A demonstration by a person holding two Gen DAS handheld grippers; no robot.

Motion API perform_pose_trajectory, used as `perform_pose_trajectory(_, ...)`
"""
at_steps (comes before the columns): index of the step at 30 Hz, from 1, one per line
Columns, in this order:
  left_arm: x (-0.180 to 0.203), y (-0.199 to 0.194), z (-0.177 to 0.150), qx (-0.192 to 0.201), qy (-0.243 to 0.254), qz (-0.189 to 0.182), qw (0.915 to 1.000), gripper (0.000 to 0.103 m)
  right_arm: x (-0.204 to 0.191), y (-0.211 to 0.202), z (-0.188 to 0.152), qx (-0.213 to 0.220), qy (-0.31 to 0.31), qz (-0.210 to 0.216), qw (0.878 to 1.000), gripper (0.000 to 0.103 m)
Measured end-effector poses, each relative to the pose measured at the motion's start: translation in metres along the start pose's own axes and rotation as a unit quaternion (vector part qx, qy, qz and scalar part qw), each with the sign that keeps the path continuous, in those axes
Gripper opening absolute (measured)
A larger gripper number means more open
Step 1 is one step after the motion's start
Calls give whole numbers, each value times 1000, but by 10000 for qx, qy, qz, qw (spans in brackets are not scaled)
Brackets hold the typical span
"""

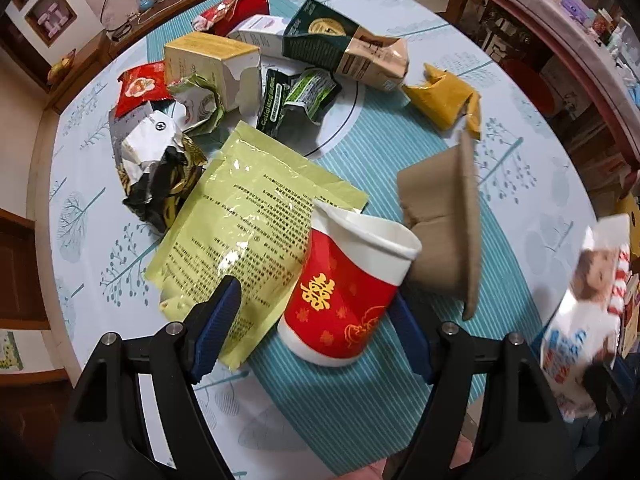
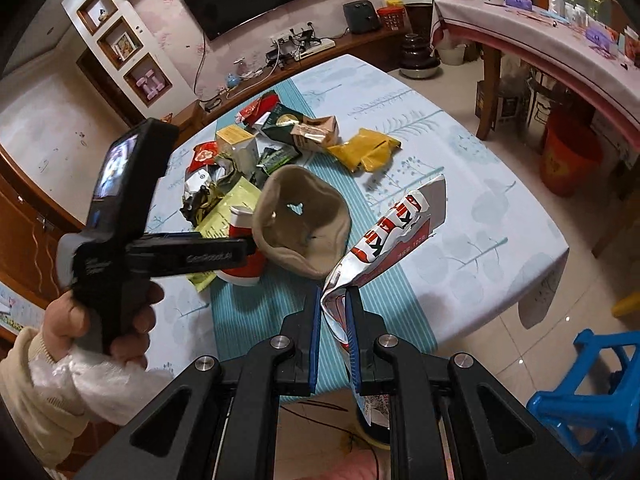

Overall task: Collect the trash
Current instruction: 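Grasp the red-and-white paper cup with the left gripper while the right gripper holds the box, then carry the cup and box over the black bin and open both grippers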

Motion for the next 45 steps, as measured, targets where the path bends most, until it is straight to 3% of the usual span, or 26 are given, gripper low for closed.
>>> perform_pose_trajectory(1, 0, 2, 1, 1, -26, -40, 10000, 56, 2, 0, 0, -9, 13, -5, 10000, 12)
perform_pose_trajectory(2, 1, 5, 2, -32, -54, -142, 9999, 50, 4, 2, -1, -24, 26, -10, 10000, 12)
perform_pose_trajectory(10, 3, -4, 0, 175, -178, -107, 9996, 33, 7, 3, -8, -103, 91, -9, 9999, 12)
perform_pose_trajectory(22, -8, -58, -44, 414, -794, 29, 9960, 31, 11, -12, -14, -99, 0, 343, 9994, 12)
perform_pose_trajectory(27, 8, -92, -75, 496, -1209, 90, 9914, 31, 16, -28, -21, -206, -318, 642, 9972, 12)
perform_pose_trajectory(37, 97, -139, -156, 468, -2069, 222, 9770, 31, 51, -62, -62, -767, -1276, 1207, 9815, 12)
perform_pose_trajectory(45, 171, -98, -217, -125, -2031, 335, 9785, 31, 96, -54, -122, -1507, -1722, 1287, 9649, 12)
Point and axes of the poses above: each gripper's, at about its wrist camera, not at the fingertips, and y roughly the way its jaws point, x to its right, z to its top, the point moved 6 cm from there along y, roughly the way its jaws point, and after that the axes turned 11 degrees about y, right-handed, at the moved point
